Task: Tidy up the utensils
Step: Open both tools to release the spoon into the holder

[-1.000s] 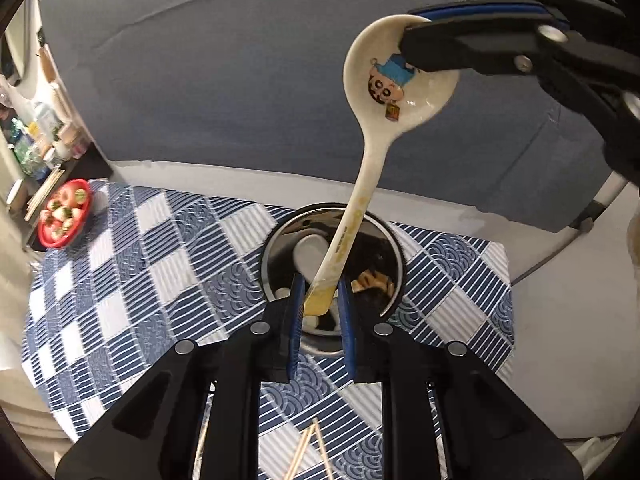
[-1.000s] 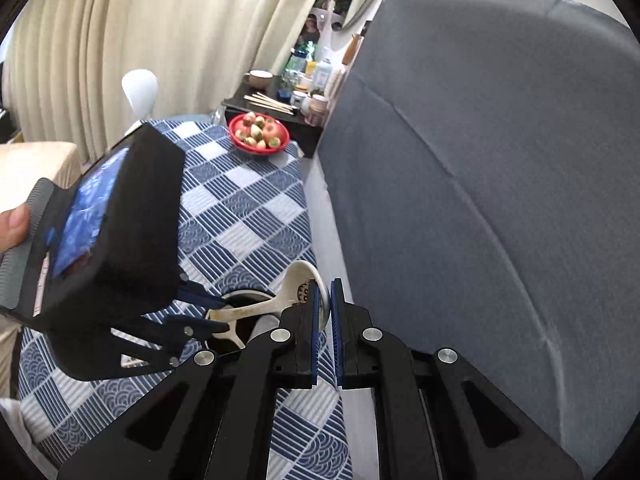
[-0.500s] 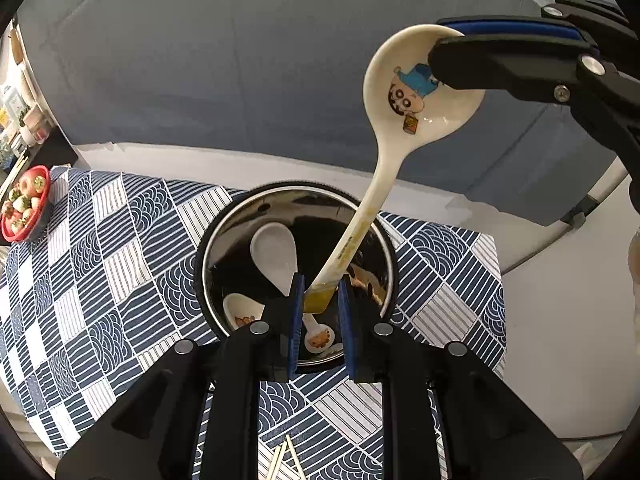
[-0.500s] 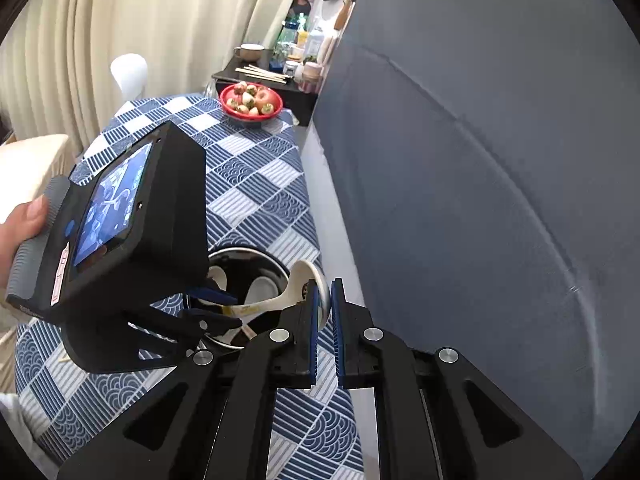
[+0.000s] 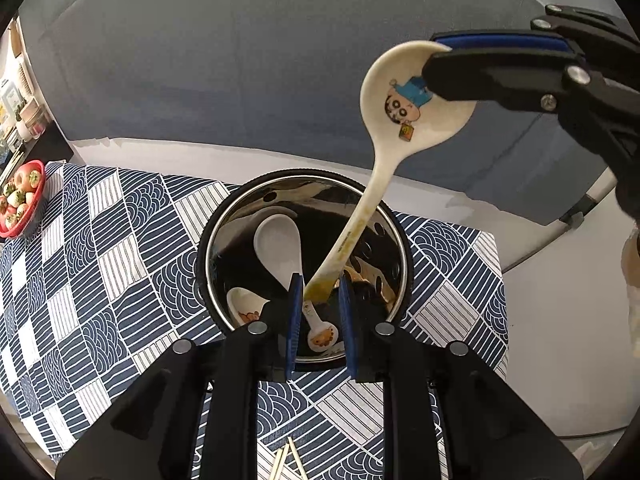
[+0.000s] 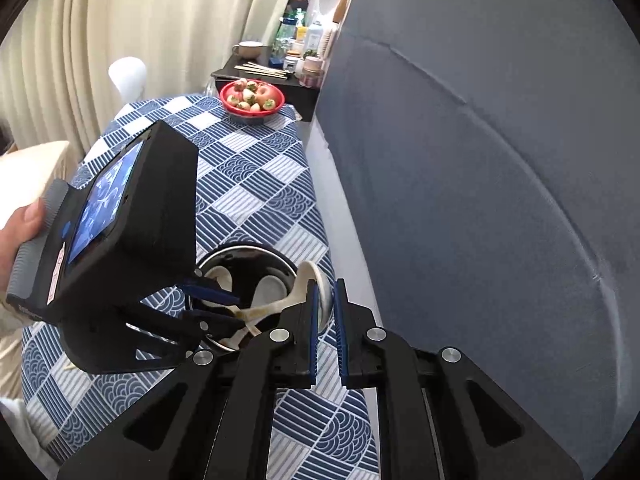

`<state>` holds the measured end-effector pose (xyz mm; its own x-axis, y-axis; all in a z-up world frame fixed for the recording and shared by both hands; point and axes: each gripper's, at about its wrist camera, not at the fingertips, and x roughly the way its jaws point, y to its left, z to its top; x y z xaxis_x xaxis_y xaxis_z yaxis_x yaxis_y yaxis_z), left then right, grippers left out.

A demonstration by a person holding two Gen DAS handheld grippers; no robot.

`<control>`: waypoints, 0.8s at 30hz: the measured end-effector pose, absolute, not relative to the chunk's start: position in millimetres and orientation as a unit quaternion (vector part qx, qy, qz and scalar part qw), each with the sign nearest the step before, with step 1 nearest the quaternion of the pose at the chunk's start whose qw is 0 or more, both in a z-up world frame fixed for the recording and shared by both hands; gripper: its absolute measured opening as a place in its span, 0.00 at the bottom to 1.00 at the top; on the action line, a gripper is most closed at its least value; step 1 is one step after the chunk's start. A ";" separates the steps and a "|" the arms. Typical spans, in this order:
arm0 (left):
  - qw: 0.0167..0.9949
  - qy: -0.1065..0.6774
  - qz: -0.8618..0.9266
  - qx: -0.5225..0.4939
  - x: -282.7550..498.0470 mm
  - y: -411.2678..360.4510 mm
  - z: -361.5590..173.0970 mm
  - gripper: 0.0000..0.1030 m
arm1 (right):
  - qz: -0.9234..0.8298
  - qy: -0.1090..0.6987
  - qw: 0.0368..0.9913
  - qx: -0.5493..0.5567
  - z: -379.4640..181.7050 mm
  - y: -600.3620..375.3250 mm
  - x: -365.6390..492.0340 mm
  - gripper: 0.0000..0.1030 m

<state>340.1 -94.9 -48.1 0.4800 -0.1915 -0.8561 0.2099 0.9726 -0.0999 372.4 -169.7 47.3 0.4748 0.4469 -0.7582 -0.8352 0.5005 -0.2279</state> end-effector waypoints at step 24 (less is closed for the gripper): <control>0.897 0.440 -0.009 -0.049 278.5 -21.5 -10.6 0.90 | 0.416 0.252 0.835 -0.258 72.9 -165.6 355.2 0.84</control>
